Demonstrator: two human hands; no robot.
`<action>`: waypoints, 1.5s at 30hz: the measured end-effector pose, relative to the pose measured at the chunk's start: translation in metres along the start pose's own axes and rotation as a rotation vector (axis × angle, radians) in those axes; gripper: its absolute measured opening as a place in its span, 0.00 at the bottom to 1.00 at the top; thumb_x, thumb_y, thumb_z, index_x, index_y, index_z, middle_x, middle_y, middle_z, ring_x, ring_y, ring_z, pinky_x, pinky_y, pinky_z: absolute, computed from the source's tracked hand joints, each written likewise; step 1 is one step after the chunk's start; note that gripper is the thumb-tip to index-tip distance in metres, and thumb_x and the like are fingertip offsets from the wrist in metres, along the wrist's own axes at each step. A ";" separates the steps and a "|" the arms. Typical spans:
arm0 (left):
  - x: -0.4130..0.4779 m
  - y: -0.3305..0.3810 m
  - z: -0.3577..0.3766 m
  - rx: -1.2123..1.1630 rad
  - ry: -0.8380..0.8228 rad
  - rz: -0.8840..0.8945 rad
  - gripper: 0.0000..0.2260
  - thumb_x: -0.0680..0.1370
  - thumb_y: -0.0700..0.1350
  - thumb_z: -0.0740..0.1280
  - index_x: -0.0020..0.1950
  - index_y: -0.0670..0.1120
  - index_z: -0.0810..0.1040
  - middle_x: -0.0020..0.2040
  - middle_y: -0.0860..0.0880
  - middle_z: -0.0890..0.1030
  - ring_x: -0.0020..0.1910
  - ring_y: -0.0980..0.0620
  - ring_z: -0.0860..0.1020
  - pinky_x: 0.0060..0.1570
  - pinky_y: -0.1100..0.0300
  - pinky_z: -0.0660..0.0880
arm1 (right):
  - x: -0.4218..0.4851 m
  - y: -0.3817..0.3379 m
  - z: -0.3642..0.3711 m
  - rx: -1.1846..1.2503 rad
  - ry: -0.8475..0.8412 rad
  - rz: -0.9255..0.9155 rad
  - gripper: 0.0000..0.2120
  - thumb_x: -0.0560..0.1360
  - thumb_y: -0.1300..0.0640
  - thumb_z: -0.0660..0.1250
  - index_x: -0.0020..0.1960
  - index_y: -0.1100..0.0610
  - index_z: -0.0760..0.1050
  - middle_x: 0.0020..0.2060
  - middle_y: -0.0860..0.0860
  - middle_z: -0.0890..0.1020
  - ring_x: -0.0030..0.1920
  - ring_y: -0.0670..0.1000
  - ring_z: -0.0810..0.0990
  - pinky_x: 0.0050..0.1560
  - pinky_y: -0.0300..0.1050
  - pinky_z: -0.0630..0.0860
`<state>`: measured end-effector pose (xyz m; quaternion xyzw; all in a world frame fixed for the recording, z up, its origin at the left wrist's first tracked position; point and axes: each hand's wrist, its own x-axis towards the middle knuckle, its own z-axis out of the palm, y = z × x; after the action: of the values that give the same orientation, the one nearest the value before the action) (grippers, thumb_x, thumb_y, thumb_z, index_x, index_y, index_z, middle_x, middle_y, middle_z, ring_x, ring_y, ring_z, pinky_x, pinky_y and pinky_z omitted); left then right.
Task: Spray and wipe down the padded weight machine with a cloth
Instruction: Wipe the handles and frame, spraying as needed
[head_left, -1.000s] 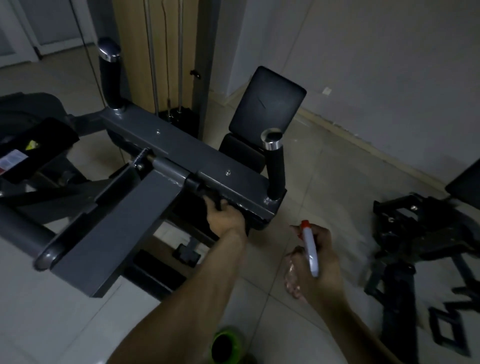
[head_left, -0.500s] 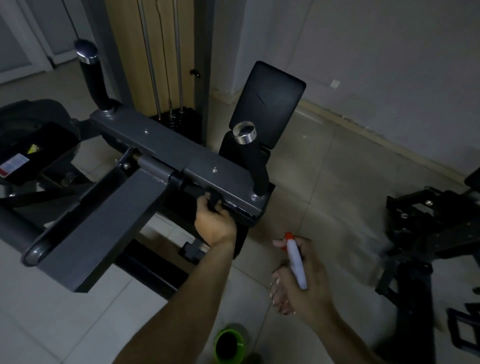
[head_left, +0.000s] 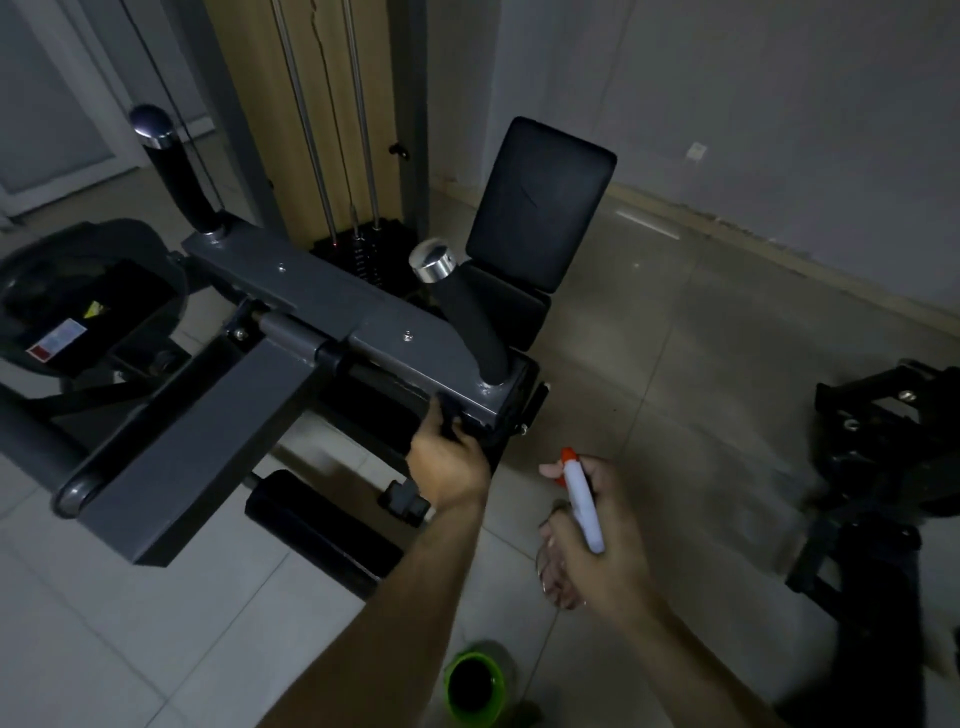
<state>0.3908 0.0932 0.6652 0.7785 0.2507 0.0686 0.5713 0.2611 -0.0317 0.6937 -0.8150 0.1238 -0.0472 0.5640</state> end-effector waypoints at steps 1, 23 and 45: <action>-0.011 -0.002 0.006 -0.025 -0.031 0.006 0.20 0.82 0.38 0.63 0.75 0.47 0.74 0.66 0.50 0.81 0.57 0.56 0.80 0.51 0.76 0.68 | 0.003 -0.001 -0.003 0.024 0.003 0.006 0.20 0.81 0.66 0.64 0.65 0.45 0.74 0.37 0.56 0.82 0.31 0.65 0.80 0.31 0.66 0.79; -0.055 0.024 0.055 -1.111 -0.357 -0.963 0.16 0.85 0.40 0.53 0.63 0.37 0.77 0.43 0.37 0.84 0.40 0.43 0.81 0.27 0.57 0.80 | 0.020 0.013 -0.074 0.030 0.054 -0.109 0.20 0.78 0.72 0.64 0.65 0.53 0.72 0.58 0.41 0.82 0.47 0.49 0.85 0.42 0.54 0.84; -0.016 0.026 0.042 -1.457 -0.296 -1.274 0.19 0.85 0.45 0.59 0.60 0.29 0.77 0.48 0.31 0.84 0.45 0.38 0.85 0.43 0.53 0.84 | 0.032 0.014 -0.062 0.002 -0.037 -0.062 0.24 0.80 0.68 0.63 0.58 0.37 0.72 0.49 0.54 0.81 0.31 0.66 0.79 0.31 0.67 0.77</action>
<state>0.4018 0.0445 0.6783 -0.0453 0.4461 -0.2131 0.8681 0.2766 -0.1012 0.7008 -0.8187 0.0878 -0.0495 0.5653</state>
